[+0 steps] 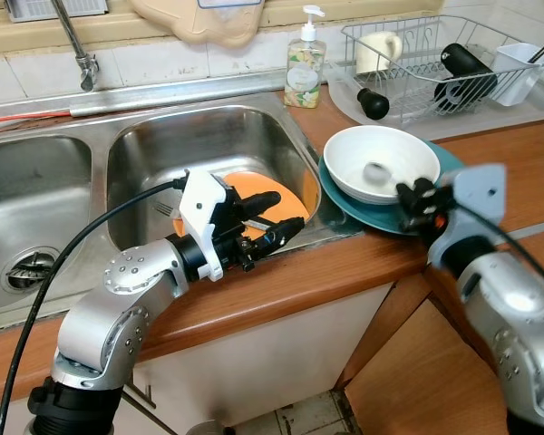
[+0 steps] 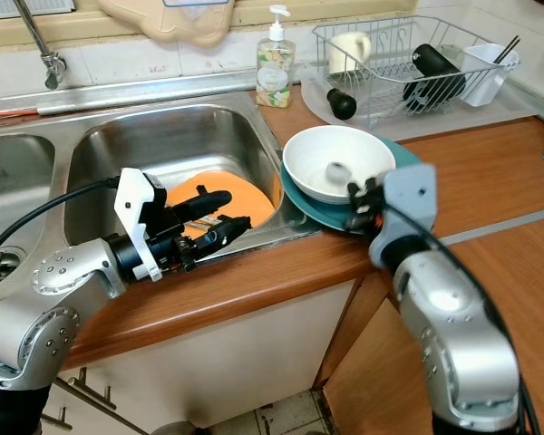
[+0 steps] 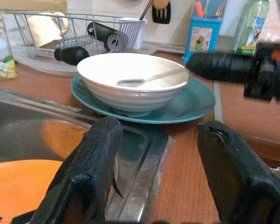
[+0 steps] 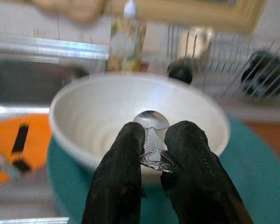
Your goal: Kitchen organization
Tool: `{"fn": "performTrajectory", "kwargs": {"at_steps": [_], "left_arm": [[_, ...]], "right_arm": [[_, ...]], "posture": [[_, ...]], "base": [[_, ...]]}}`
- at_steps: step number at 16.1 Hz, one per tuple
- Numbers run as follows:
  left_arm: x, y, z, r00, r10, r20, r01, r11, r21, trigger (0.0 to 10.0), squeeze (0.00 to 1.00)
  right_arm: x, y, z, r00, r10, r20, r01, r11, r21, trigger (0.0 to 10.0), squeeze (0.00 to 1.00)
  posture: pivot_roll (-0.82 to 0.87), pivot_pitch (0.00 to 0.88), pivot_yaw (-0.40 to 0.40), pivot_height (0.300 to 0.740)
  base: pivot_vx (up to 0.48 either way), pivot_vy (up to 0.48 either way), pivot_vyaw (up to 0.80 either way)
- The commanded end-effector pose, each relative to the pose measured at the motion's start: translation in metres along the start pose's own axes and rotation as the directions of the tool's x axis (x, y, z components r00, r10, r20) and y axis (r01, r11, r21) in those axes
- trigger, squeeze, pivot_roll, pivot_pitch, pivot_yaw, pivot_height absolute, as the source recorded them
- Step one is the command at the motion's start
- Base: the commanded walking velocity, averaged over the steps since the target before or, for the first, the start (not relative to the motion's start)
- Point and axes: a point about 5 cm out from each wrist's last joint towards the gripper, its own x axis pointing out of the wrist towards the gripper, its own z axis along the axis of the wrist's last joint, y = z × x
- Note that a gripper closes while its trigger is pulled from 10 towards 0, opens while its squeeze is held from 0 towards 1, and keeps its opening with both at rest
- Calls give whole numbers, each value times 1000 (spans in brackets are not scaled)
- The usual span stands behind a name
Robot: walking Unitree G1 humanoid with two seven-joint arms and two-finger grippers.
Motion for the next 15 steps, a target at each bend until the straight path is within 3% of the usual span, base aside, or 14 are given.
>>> {"fn": "performTrajectory", "kwargs": {"at_steps": [1,4,6,7,8,10,12,13,14,15], "left_arm": [[4,-1,9,1000,-13,12,12,997,70,10000,0],[13,3,17,1000,-22,-1,22,977,214,10000,0],[27,10,26,1000,-15,-8,17,929,370,10000,0],[30,12,28,1000,-11,-6,13,917,398,10000,0],[38,16,32,1000,3,-1,-3,880,475,10000,0],[42,20,33,1000,13,-6,-8,853,523,10000,0],[52,28,32,998,56,-30,-25,777,629,10000,0],[54,31,33,997,65,-34,-27,753,658,4863,0],[55,33,33,997,71,-35,-30,742,669,2471,0],[57,34,33,997,75,-34,-32,734,679,2471,0]], "right_arm": [[0,-4,13,998,20,60,-20,1000,8,0,0],[0,-1,32,983,130,127,-133,991,12,0,0],[1,10,43,955,264,138,-264,964,-21,0,0],[1,13,45,946,296,135,-295,955,-30,0,0],[1,23,49,922,366,128,-362,931,-50,0,0],[2,28,51,909,398,123,-394,917,-62,0,0],[3,40,52,880,463,107,-458,886,-75,0,0],[3,42,52,873,477,103,-471,879,-75,0,0],[3,43,53,868,486,103,-480,874,-76,0,0],[3,44,53,864,493,101,-487,870,-76,0,0]], "posture": [[-80,0,19,740],[-81,0,20,740],[-85,0,23,740],[-85,0,23,740],[-91,0,29,740],[-92,0,30,740],[-92,0,30,740],[-92,0,30,740],[-85,0,26,740],[-85,0,26,740]], "base": [[0,0,0],[0,0,0],[0,0,0],[0,0,0],[0,0,0],[0,0,0],[0,0,0],[0,0,0],[0,0,0],[0,0,0]]}}
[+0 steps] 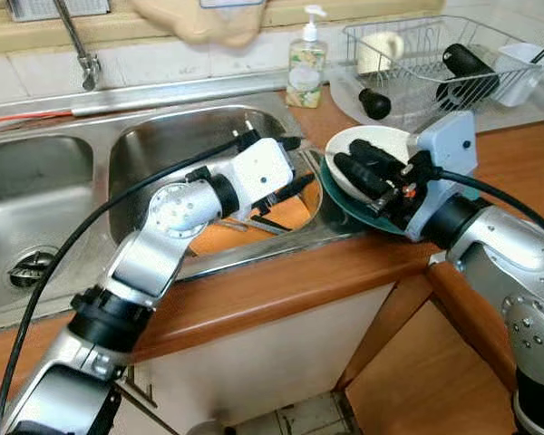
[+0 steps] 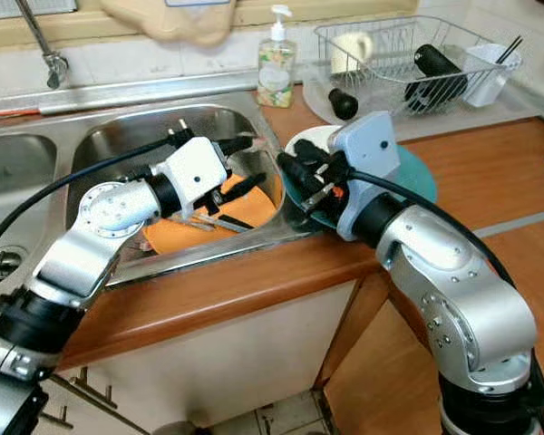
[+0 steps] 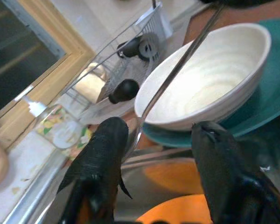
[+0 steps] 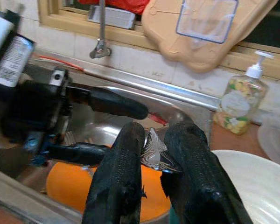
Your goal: Kitchen organization
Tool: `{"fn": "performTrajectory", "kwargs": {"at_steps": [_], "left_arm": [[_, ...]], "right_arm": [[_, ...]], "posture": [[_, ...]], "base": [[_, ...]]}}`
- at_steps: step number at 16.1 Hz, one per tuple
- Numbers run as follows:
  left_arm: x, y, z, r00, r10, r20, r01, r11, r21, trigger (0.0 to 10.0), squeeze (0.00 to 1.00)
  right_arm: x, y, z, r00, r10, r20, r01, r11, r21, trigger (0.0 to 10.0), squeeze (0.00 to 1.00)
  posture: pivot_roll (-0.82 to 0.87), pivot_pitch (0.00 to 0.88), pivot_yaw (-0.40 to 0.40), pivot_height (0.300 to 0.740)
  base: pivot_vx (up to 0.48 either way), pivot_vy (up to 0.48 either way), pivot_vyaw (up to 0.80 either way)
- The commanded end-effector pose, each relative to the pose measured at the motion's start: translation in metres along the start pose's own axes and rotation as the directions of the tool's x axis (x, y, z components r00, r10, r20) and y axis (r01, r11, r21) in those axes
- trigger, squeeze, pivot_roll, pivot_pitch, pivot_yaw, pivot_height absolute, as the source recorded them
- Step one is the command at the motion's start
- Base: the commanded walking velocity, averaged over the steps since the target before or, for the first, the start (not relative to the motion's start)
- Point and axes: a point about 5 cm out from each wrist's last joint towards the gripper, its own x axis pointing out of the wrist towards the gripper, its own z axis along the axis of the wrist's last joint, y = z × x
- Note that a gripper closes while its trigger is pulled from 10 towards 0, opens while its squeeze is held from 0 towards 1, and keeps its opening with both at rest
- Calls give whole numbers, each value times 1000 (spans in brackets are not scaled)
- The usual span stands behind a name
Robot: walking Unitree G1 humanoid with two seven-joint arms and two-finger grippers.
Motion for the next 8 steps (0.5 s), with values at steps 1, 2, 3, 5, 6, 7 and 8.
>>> {"fn": "performTrajectory", "kwargs": {"at_steps": [1,2,3,5,6,7,8], "left_arm": [[5,7,1,1000,12,-7,-11,997,72,0,0],[6,8,0,1000,20,-9,-20,996,90,0,0],[6,9,-1,1000,27,-8,-26,995,95,0,0],[6,11,-1,999,38,-9,-37,993,108,0,0],[6,12,-2,999,39,-11,-37,993,114,0,0],[6,12,-2,999,39,-10,-38,992,117,0,0],[6,12,-4,999,41,-11,-40,991,126,0,0]], "right_arm": [[2,6,8,999,41,15,-40,999,-18,0,0],[3,7,8,999,47,14,-46,999,-16,0,0],[3,7,8,999,50,15,-49,999,-14,0,0],[4,10,8,998,63,17,-63,998,-3,0,0],[4,11,8,998,68,16,-68,998,0,0,0],[4,11,8,997,70,16,-70,998,1,0,0],[5,12,8,997,76,15,-76,997,3,0,0]], "posture": [[-82,0,27,740],[-82,0,27,740],[-82,0,27,740],[-78,0,27,740],[-77,0,27,740],[-77,0,27,740],[-75,0,27,740]], "base": [[0,0,0],[0,0,0],[0,0,0],[0,0,0],[0,0,0],[0,0,0],[0,0,0]]}}
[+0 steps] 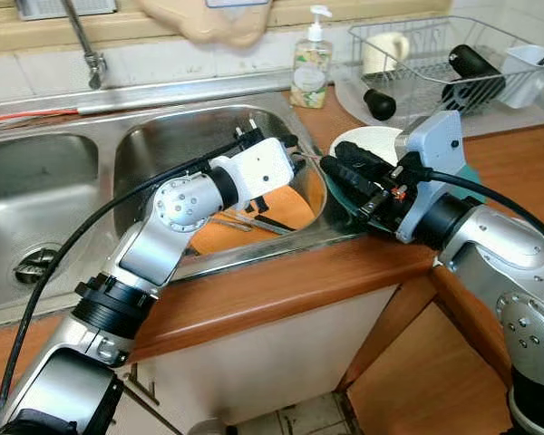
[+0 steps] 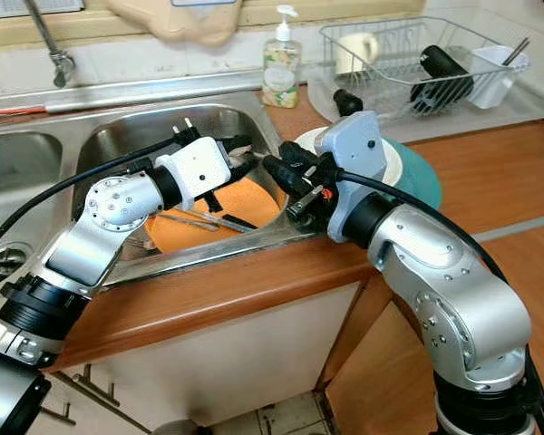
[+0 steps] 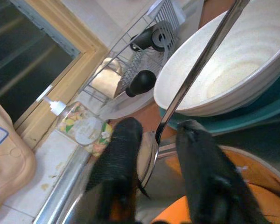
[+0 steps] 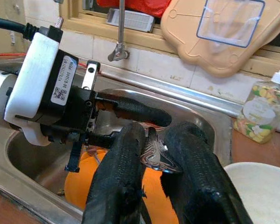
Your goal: Kitchen organization
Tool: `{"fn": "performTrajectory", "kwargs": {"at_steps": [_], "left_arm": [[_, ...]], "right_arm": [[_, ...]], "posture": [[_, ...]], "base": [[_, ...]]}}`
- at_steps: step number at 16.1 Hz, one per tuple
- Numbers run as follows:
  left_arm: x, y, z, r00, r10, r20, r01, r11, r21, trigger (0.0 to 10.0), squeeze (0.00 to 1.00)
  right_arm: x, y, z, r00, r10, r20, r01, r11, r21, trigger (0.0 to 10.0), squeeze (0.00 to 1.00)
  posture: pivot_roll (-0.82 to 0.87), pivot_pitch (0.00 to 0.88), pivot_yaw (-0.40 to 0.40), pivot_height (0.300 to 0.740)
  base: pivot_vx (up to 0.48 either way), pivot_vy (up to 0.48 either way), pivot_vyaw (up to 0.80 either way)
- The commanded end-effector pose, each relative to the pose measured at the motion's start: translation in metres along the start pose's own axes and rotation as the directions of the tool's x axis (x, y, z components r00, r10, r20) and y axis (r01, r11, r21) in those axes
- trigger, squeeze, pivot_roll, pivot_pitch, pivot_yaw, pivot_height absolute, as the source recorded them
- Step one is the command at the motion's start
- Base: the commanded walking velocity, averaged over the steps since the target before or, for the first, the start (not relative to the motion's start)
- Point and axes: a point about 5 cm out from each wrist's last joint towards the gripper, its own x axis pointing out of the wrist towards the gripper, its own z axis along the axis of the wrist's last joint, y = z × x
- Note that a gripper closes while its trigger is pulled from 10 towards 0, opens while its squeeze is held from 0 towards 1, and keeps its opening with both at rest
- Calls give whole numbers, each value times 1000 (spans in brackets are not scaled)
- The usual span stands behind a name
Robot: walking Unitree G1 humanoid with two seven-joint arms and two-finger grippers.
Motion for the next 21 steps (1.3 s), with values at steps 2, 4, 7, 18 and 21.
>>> {"fn": "performTrajectory", "kwargs": {"at_steps": [2,4,7,18,21], "left_arm": [[2,6,1,1000,23,-4,-22,999,39,0,0],[2,7,0,1000,25,-5,-25,999,44,0,0],[3,7,0,1000,25,-6,-24,998,61,0,0],[-5,15,-22,992,49,-120,-35,993,116,0,0],[-11,19,-41,974,53,-221,-29,993,112,0,0]], "right_arm": [[2,5,6,999,38,12,-38,999,-4,0,0],[2,6,6,999,43,11,-43,999,-2,0,0],[2,8,6,999,47,11,-48,999,4,0,0],[4,-1,1,999,-28,-34,26,999,-46,10000,0],[2,1,-7,997,-25,-75,19,997,-77,10000,0]], "posture": [[-74,0,27,740],[-73,0,26,740],[-73,0,26,740],[-77,0,23,740],[-77,0,23,740]], "base": [[0,0,0],[0,0,0],[0,0,0],[0,0,0],[0,0,0]]}}
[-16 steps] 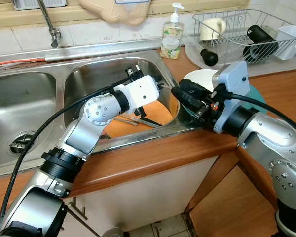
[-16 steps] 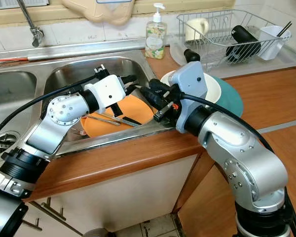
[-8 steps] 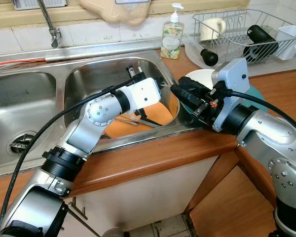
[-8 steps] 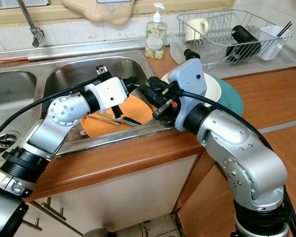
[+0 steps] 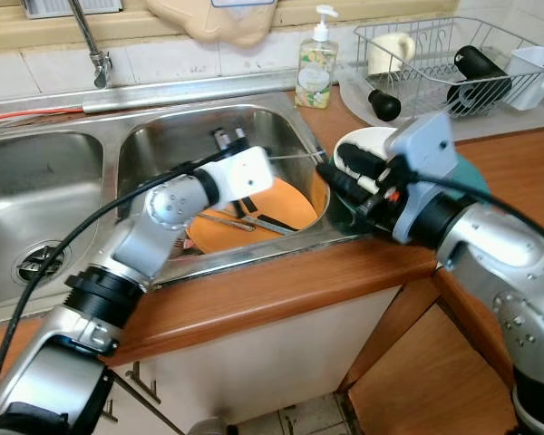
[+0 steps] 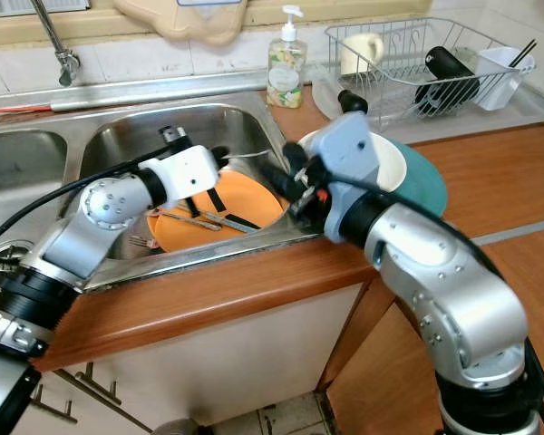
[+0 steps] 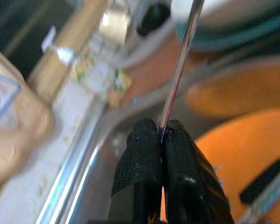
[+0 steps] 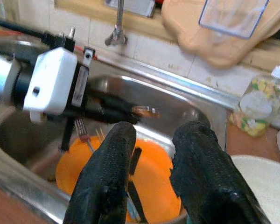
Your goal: Kitchen organization
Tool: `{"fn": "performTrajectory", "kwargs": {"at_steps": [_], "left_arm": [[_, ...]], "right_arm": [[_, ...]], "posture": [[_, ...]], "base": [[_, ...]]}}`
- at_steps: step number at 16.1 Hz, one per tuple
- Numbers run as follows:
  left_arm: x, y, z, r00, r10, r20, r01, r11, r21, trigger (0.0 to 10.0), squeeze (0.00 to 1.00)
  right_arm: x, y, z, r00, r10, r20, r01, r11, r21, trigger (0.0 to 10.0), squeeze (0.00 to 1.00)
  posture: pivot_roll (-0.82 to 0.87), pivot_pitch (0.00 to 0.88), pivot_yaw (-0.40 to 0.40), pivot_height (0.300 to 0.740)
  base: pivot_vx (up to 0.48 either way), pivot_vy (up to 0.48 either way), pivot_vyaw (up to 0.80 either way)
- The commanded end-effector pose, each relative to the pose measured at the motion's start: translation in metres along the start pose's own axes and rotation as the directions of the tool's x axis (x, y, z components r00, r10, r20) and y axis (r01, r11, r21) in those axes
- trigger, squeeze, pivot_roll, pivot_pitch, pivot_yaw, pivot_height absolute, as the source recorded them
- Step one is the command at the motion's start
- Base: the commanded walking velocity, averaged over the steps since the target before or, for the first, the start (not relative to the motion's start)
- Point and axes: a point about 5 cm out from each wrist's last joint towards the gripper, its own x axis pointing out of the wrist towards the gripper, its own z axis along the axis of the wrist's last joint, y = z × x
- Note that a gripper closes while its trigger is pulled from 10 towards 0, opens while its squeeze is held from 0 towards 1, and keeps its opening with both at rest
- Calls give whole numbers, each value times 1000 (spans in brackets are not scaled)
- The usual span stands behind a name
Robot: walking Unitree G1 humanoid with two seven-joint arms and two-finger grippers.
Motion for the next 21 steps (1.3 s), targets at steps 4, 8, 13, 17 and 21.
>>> {"fn": "performTrajectory", "kwargs": {"at_steps": [4,8,13,17,21], "left_arm": [[-7,-2,-62,934,-80,-349,50,994,-93,1843,0],[-8,-18,-86,844,-187,-502,80,971,-227,10000,0],[-4,-29,-90,820,-253,-513,102,947,-303,10000,1000],[-5,-26,-90,828,-245,-505,90,946,-312,10000,1000],[-6,-17,-79,898,-203,-390,31,915,-403,10000,1000]], "right_arm": [[3,12,-10,998,41,-42,-42,999,-34,10000,0],[3,18,-13,997,60,-54,-63,997,-48,10000,0],[3,20,-15,996,61,-59,-64,997,-53,10000,0],[7,4,-12,997,-48,-52,46,998,-34,10000,0],[6,-47,-7,954,-286,-89,291,955,51,10000,1000]], "posture": [[-87,0,32,740],[-97,0,38,740],[-103,0,38,740],[-97,0,32,740],[-94,0,29,740]], "base": [[0,0,0],[0,0,0],[0,0,0],[0,0,0],[0,0,0]]}}
